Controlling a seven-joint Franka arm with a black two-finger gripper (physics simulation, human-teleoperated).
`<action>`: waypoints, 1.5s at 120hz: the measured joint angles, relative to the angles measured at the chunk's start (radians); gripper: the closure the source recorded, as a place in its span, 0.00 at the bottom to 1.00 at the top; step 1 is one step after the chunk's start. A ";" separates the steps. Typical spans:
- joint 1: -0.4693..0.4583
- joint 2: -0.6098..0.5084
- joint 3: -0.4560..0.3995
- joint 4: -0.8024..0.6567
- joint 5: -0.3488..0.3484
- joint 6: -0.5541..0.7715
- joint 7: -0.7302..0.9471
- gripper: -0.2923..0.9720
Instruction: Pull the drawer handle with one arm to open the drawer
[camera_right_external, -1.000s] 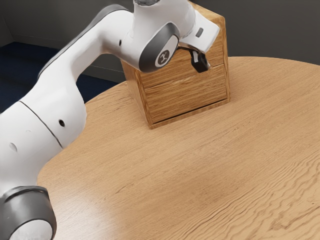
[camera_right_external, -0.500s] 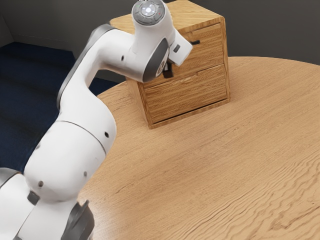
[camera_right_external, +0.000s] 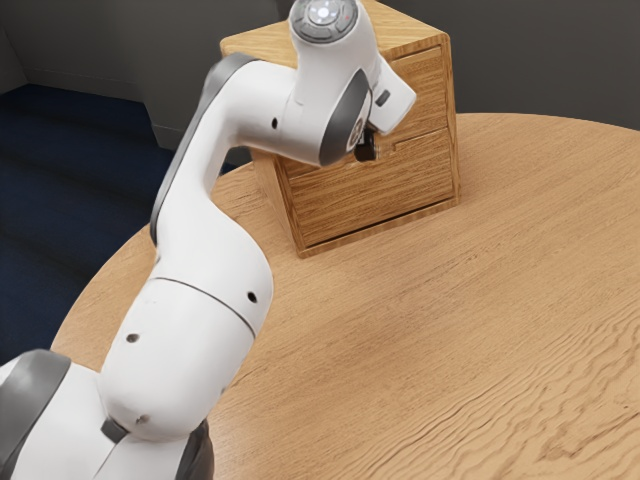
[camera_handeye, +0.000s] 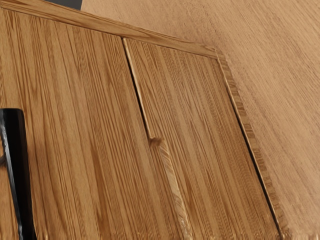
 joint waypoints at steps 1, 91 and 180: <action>0.000 0.000 0.003 0.001 0.001 -0.003 -0.002 0.24; 0.129 -0.004 -0.166 0.130 -0.101 0.073 -0.075 0.23; 0.126 -0.014 -0.192 0.041 -0.098 0.145 -0.079 0.23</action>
